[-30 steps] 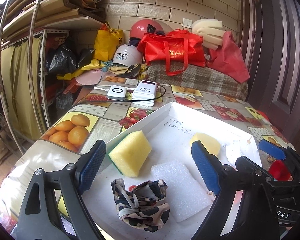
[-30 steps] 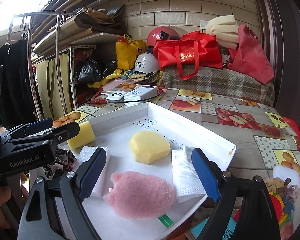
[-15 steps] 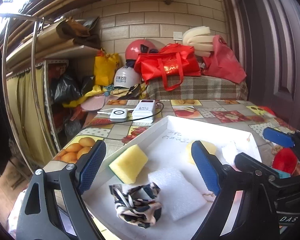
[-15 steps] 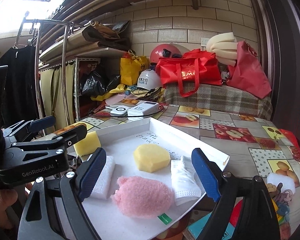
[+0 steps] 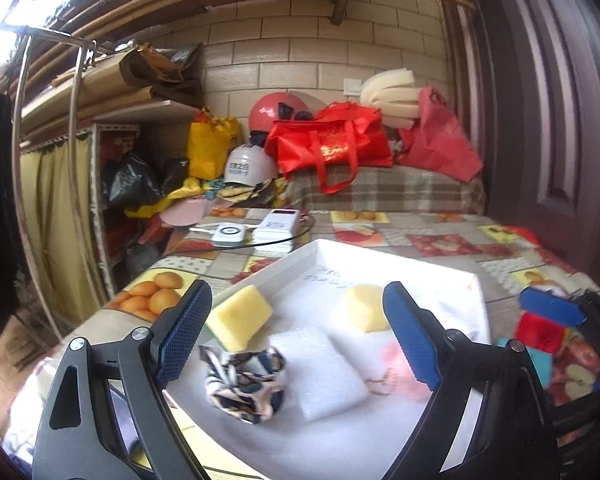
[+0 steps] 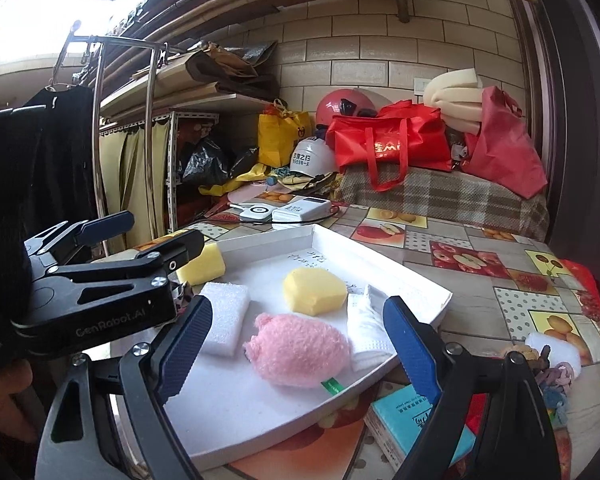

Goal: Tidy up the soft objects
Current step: 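Withdraw both tools from the tray toward the remaining items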

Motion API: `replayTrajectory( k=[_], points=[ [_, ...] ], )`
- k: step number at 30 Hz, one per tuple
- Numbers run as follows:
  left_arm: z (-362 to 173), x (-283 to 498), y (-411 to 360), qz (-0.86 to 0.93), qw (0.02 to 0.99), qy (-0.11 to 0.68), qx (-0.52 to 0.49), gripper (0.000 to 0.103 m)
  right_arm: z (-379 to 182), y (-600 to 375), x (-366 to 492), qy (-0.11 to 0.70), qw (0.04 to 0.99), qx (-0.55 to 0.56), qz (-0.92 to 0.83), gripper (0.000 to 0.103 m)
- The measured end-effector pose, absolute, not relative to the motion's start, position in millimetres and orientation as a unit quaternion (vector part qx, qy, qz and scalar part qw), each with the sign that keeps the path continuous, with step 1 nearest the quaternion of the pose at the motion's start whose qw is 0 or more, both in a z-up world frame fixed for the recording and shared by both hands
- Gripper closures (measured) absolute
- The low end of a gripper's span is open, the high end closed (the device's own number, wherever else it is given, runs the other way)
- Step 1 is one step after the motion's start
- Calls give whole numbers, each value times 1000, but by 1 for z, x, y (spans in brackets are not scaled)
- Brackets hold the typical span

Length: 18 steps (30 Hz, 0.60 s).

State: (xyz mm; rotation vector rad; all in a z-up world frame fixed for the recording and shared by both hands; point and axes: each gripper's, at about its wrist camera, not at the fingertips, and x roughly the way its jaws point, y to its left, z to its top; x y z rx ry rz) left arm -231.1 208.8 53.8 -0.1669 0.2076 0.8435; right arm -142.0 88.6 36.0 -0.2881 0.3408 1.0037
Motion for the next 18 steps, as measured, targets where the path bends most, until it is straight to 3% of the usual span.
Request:
replayTrajectory(
  k=[6,12,15,18],
  points=[
    [52,-218,193,374,916,119,-78,15,43,48,-140,159,859,-110,475,16],
    [52,-209,187,324,933,127,-90,15,60,-29,-120,98,924,-95,357,15],
    [53,-204,181,298,942,133,-81,15,57,-52,-86,144,932,-110,313,15],
    [54,-196,165,253,956,139,-61,15,46,-83,-40,241,925,-51,288,15]
  ],
)
